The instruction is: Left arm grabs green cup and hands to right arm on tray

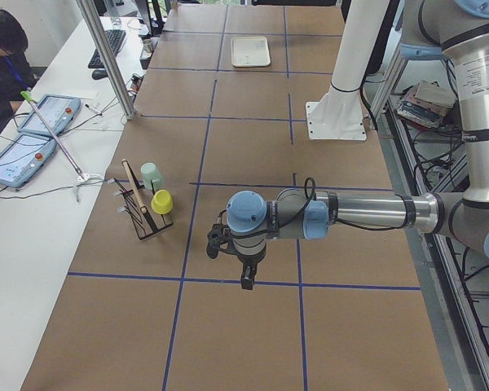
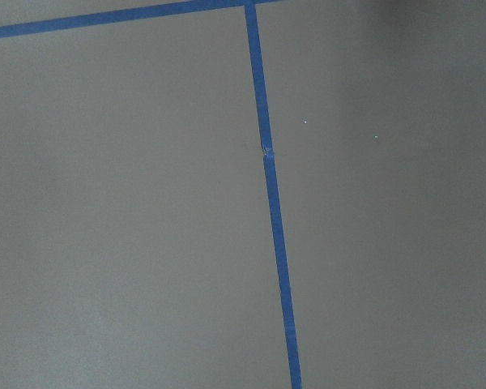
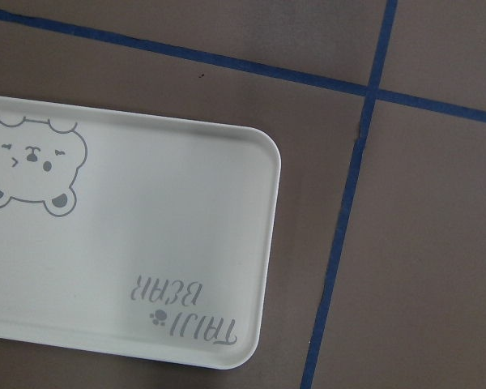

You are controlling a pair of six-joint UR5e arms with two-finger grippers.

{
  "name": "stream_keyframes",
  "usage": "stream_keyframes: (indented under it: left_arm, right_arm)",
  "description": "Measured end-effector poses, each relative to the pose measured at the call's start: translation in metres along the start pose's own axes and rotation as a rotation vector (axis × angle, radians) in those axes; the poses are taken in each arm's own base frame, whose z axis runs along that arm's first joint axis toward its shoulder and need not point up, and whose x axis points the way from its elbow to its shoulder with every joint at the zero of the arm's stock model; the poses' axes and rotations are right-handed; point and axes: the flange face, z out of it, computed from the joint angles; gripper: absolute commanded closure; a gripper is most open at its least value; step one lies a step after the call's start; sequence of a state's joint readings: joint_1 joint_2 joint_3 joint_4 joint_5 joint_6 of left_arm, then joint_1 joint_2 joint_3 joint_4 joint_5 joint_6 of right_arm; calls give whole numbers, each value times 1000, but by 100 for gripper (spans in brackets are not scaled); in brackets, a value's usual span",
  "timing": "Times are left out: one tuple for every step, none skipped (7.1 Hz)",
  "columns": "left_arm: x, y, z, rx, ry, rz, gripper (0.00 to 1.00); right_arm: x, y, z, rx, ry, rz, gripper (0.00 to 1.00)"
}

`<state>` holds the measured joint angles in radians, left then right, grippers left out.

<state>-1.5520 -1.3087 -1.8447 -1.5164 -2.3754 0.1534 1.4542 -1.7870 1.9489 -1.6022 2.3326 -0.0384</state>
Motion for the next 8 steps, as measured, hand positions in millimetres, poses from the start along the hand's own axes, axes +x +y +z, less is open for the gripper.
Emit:
stream_keyframes:
  left_arm:
    - [1, -1, -1, 5, 0, 7, 0]
    - [3, -3, -2, 13, -2, 18, 0]
    - [6, -9, -5, 27, -2, 32, 0]
    - [14, -23, -14, 61, -4, 66, 0]
    - [25, -46, -27, 118, -13, 125, 0]
    - [36, -77, -41, 183, -22, 193, 0]
    - [47, -118, -53, 231, -25, 234, 0]
    - [61, -161, -62, 256, -17, 216, 0]
  right_arm:
    - [-2, -4, -2, 6, 1, -5, 0]
    - [-3, -7, -4, 11, 1, -9, 0]
    - [-3, -9, -4, 12, 1, -11, 0]
    - [-3, -10, -4, 13, 1, -12, 0]
    - [-4, -10, -4, 13, 1, -13, 0]
    - [-4, -10, -4, 13, 1, -12, 0]
    - [-3, -10, -4, 13, 1, -12, 0]
    - [-3, -10, -4, 13, 1, -11, 0]
